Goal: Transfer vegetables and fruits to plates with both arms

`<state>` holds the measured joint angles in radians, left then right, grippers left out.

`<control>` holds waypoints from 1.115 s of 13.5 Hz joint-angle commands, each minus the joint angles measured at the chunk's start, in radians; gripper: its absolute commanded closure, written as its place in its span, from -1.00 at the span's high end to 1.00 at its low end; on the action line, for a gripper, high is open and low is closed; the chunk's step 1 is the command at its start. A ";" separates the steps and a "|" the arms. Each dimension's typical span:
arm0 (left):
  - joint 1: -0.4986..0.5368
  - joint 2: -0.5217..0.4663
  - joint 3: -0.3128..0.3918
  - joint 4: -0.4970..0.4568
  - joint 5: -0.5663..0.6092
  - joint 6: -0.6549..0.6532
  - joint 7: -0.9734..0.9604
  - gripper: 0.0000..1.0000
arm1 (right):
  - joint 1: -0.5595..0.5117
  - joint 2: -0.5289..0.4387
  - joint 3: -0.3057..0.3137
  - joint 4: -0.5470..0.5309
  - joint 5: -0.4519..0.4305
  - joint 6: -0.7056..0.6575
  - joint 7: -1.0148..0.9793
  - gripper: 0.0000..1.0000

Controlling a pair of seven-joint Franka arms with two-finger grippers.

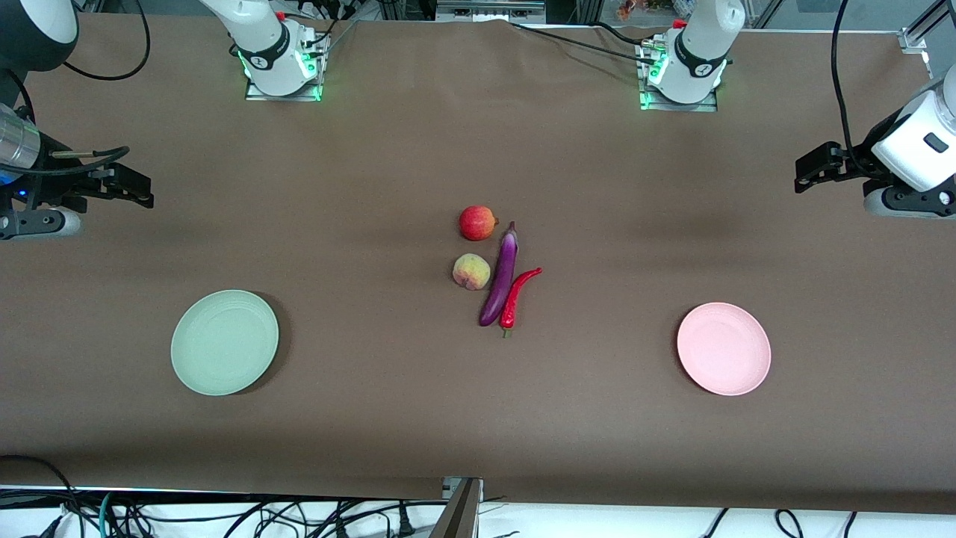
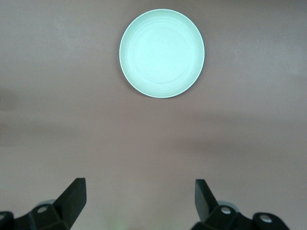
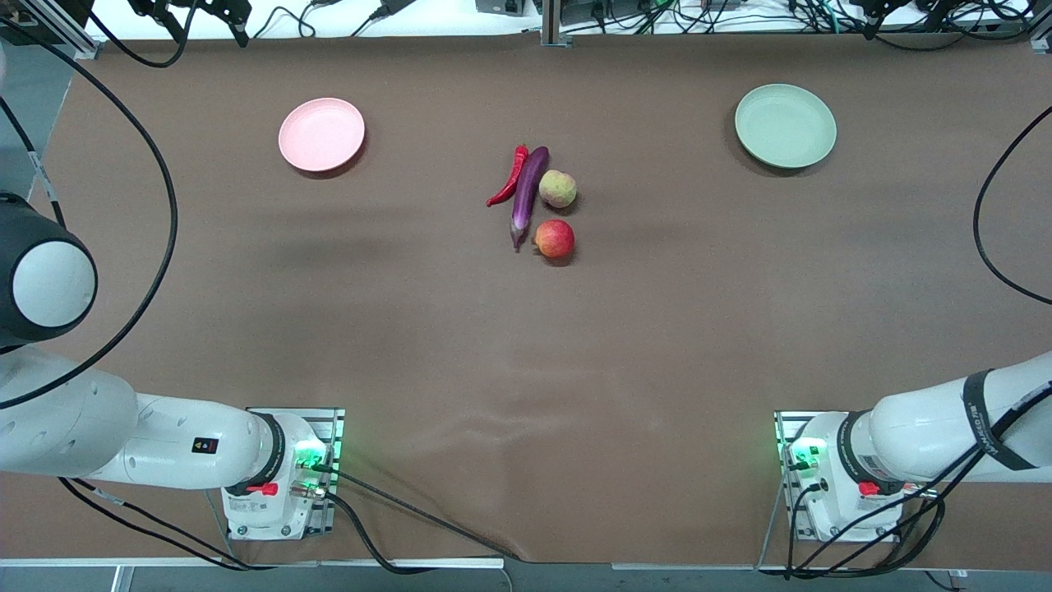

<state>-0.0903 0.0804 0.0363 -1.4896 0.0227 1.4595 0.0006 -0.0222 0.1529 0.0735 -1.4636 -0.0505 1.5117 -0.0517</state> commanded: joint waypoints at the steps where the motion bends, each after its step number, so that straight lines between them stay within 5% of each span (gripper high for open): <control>1: -0.005 -0.001 0.000 0.015 0.025 -0.010 0.003 1.00 | -0.001 0.008 -0.003 0.020 0.012 -0.004 -0.004 1.00; 15: -0.005 -0.001 -0.001 0.015 0.023 -0.010 0.001 1.00 | -0.002 0.010 -0.003 0.020 0.012 0.009 -0.005 1.00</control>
<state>-0.0903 0.0804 0.0363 -1.4896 0.0228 1.4595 0.0006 -0.0226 0.1533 0.0731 -1.4636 -0.0505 1.5219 -0.0517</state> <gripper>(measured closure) 0.000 0.000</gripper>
